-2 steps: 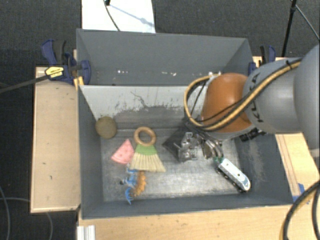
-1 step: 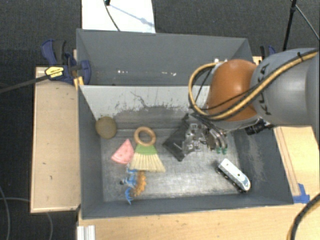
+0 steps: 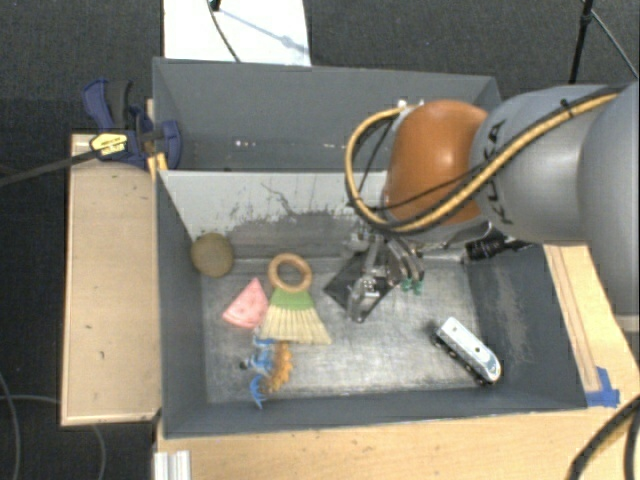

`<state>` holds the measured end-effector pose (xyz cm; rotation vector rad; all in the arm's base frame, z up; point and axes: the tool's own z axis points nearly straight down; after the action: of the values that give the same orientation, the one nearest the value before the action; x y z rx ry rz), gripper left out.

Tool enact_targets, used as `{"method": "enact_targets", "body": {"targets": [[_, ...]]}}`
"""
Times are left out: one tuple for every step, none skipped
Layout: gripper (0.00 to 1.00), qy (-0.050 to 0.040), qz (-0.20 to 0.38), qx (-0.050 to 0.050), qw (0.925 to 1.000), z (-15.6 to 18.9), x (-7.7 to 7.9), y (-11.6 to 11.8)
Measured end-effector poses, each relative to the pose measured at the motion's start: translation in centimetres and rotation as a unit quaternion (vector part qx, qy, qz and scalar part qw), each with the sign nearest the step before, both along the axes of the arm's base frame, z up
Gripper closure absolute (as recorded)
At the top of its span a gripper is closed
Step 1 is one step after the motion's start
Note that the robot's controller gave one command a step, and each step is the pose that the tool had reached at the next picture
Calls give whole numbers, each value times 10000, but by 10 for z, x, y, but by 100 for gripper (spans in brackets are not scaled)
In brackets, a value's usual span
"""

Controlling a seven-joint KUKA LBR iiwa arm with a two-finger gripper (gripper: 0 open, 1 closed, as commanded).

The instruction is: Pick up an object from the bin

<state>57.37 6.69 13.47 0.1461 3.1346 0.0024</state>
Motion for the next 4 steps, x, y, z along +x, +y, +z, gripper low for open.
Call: {"method": "enact_targets", "body": {"targets": [[0, -1, -1, -2, 10000, 0, 0, 0], [100, -11, -494, 6, 9988, -59, -13, -19], [100, -11, -495, 7, 9988, -59, -13, -19], [100, 26, -890, -6, 9960, -24, -7, -5]]}}
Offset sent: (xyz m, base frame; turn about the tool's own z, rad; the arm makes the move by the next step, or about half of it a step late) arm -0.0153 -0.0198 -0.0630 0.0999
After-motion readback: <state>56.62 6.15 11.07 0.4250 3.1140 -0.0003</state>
